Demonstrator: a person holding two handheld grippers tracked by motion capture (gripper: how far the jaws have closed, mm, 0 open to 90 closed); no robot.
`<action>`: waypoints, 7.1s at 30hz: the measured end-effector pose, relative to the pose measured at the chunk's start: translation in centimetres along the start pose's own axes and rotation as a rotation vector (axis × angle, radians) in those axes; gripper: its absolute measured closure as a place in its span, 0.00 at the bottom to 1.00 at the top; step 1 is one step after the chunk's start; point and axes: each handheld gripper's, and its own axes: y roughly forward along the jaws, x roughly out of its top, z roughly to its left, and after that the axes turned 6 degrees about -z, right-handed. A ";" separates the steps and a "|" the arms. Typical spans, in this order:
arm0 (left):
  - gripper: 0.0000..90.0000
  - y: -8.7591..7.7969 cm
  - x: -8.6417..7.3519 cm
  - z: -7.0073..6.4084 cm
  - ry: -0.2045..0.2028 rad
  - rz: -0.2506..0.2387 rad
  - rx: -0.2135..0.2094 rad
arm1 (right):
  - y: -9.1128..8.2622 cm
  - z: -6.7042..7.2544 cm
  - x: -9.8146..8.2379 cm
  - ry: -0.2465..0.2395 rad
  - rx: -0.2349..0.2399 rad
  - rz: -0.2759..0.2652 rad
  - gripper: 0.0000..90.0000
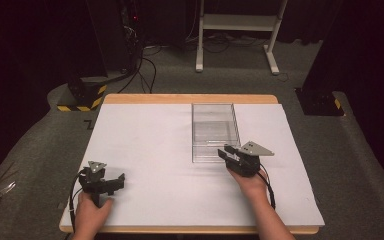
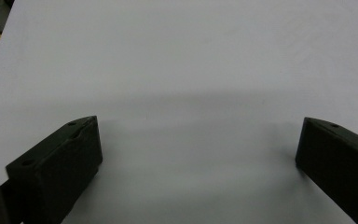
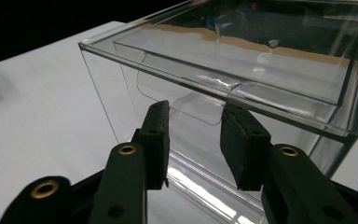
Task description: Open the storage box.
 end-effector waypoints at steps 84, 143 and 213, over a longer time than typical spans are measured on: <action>0.01 0.0 0.0 0.0 0.000 0.000 0.000 | -4.1 -0.5 -1.9 0.036 0.238 -0.016 0.96; 0.01 0.0 0.0 0.0 0.003 0.001 -0.001 | -10.8 3.5 -4.4 -0.006 0.306 0.015 0.97; 0.01 0.0 0.0 0.0 0.000 0.001 0.000 | -11.5 -3.7 -5.2 0.024 -0.319 0.076 0.52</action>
